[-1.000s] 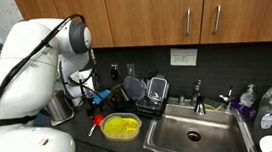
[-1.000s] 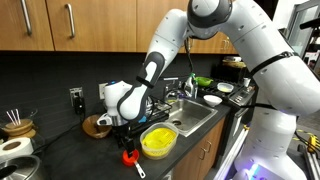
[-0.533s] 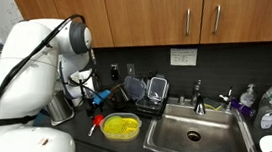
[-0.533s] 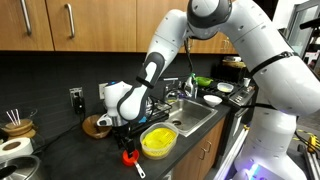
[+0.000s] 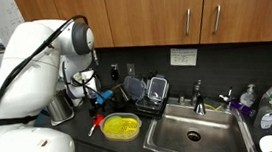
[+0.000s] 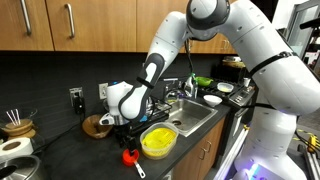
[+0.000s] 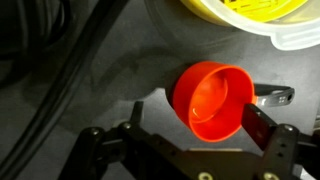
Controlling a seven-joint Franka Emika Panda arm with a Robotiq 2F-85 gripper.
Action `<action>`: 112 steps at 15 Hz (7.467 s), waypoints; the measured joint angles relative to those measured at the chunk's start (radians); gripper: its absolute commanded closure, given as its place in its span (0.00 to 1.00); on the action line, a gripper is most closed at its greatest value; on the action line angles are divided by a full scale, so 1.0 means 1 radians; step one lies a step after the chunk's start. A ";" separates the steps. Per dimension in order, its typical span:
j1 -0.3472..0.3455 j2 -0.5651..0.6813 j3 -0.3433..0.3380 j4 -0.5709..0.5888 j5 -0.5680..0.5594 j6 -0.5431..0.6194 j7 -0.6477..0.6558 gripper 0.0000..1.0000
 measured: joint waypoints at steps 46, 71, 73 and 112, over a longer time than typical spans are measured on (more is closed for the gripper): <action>0.045 0.003 0.017 0.017 0.000 0.068 -0.032 0.99; 0.026 -0.279 0.032 -0.340 0.003 0.299 0.180 0.99; -0.001 -0.297 0.039 -0.366 0.010 0.330 0.179 0.99; -1.156 -0.295 0.898 -0.503 0.060 0.264 0.125 0.99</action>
